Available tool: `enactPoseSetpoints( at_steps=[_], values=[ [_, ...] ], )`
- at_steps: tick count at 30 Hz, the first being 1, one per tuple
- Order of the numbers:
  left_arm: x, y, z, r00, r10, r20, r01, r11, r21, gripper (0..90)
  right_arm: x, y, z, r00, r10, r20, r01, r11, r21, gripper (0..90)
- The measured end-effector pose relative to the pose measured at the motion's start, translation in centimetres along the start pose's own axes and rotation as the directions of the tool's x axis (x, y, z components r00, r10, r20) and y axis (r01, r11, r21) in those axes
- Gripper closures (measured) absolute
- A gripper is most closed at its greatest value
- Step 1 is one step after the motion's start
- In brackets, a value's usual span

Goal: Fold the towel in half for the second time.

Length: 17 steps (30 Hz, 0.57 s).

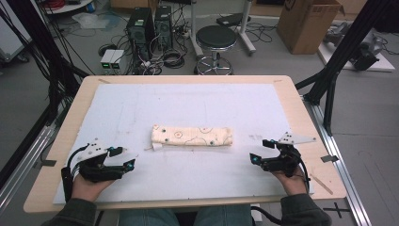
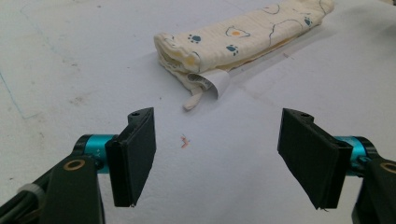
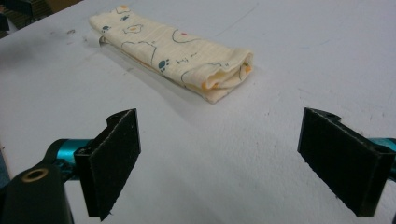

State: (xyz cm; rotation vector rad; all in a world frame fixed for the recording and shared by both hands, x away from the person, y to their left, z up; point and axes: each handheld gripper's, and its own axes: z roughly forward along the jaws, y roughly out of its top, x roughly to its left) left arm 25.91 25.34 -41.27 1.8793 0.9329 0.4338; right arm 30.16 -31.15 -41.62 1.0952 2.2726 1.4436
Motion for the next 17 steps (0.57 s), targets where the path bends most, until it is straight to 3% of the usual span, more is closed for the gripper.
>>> enactPoseSetpoints(
  at_steps=[17],
  values=[
    [-0.25, -0.14, -0.06, 0.9999, 0.007, -0.012, -0.007, 0.9999, -0.010, 28.4, 0.81, -0.58, 0.35, 0.9997, -0.023, -0.005, 0.023, 1.000, 0.021, 12.5]
  ],
)
